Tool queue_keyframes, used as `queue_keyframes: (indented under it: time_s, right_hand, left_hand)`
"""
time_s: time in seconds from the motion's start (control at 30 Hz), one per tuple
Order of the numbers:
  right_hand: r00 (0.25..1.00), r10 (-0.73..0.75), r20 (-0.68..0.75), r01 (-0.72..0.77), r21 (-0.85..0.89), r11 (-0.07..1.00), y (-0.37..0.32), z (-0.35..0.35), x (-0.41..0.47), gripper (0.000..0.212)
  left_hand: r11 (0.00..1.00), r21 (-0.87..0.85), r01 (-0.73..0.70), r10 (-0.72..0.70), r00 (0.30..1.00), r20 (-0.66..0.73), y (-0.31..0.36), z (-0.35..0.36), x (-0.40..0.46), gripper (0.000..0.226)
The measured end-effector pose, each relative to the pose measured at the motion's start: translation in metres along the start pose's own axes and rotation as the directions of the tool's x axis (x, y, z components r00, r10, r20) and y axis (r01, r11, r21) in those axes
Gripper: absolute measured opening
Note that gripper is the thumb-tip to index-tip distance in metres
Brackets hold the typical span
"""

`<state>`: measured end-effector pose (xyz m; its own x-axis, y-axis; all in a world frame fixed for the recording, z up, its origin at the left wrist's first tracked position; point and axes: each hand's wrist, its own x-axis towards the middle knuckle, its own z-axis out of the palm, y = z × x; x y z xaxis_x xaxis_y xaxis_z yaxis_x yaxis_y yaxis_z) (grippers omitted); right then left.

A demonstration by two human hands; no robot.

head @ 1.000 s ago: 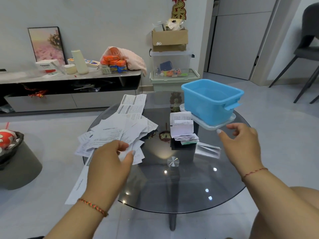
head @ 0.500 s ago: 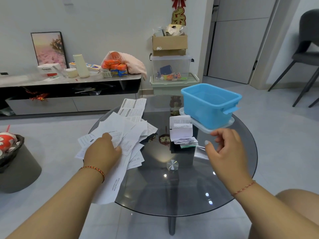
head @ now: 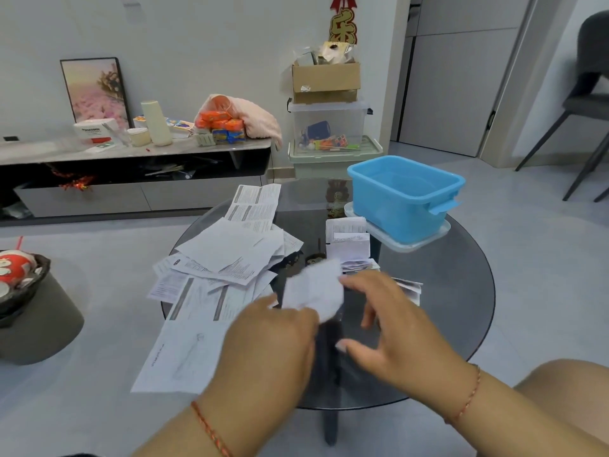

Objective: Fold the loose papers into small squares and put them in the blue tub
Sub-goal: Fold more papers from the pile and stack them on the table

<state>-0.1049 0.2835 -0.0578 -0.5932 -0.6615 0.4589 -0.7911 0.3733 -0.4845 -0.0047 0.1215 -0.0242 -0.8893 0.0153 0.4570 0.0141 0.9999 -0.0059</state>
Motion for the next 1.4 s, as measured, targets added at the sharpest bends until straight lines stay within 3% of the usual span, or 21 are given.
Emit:
queue_keyframes:
  time_s: [0.1, 0.17, 0.3, 0.47, 0.63, 0.77, 0.83, 0.97, 1.13, 1.23, 1.33, 1.4]
  right_hand:
    - [0.990, -0.071, 0.121, 0.077, -0.048, 0.996, 0.001, 0.004, -0.007, 0.030]
    - [0.986, -0.048, 0.162, 0.061, -0.074, 0.995, 0.006, 0.003, -0.011, 0.014]
    - [0.967, 0.096, 0.234, -0.099, 0.001, 0.995, 0.012, -0.005, -0.021, 0.010]
    - [0.942, 0.212, 0.260, -0.260, 0.162, 0.952, 0.012, -0.015, -0.026, 0.010]
    - [0.920, 0.257, 0.295, -0.324, 0.208, 0.923, 0.014, -0.018, -0.024, 0.009]
    - [0.942, 0.195, 0.272, -0.240, 0.141, 0.961, 0.014, -0.015, -0.024, 0.004]
    - [0.945, 0.209, 0.250, -0.238, 0.091, 0.967, 0.015, -0.011, -0.023, 0.011]
    - [0.936, 0.314, 0.157, -0.324, 0.043, 0.945, 0.015, -0.003, -0.020, 0.028]
    - [0.896, 0.428, 0.121, -0.440, 0.097, 0.893, 0.011, 0.004, -0.018, 0.028]
    - [0.894, 0.432, 0.118, -0.440, 0.050, 0.897, 0.010, 0.006, -0.017, 0.038]
    - [0.905, 0.406, 0.126, -0.406, -0.027, 0.914, 0.008, 0.005, -0.016, 0.032]
    - [0.915, 0.376, 0.147, -0.366, -0.088, 0.926, 0.007, 0.005, -0.015, 0.028]
  left_hand:
    - [0.985, -0.164, -0.062, 0.074, 0.995, 0.068, 0.017, 0.010, -0.016, 0.019]
    - [0.948, -0.305, 0.086, -0.039, 0.986, 0.160, 0.017, 0.008, -0.022, 0.018]
    - [0.803, -0.500, 0.324, -0.220, 0.941, 0.256, 0.000, 0.021, -0.044, 0.051]
    - [0.677, -0.616, 0.402, -0.279, 0.915, 0.290, -0.003, 0.035, -0.045, 0.042]
    - [0.704, -0.604, 0.373, -0.266, 0.928, 0.263, -0.007, 0.034, -0.039, 0.029]
    - [0.804, -0.527, 0.275, -0.200, 0.960, 0.196, -0.006, 0.041, -0.039, 0.006]
    - [0.792, -0.534, 0.295, -0.243, 0.955, 0.167, -0.003, 0.044, -0.041, 0.005]
    - [0.731, -0.569, 0.376, -0.383, 0.917, 0.114, 0.004, 0.048, -0.043, 0.019]
    - [0.693, -0.571, 0.439, -0.492, 0.868, 0.070, 0.014, 0.052, -0.041, 0.046]
    - [0.699, -0.546, 0.462, -0.504, 0.860, 0.081, 0.017, 0.053, -0.042, 0.057]
    - [0.739, -0.497, 0.455, -0.477, 0.874, 0.090, 0.016, 0.056, -0.042, 0.057]
    - [0.795, -0.453, 0.403, -0.443, 0.896, 0.019, 0.013, 0.060, -0.044, 0.053]
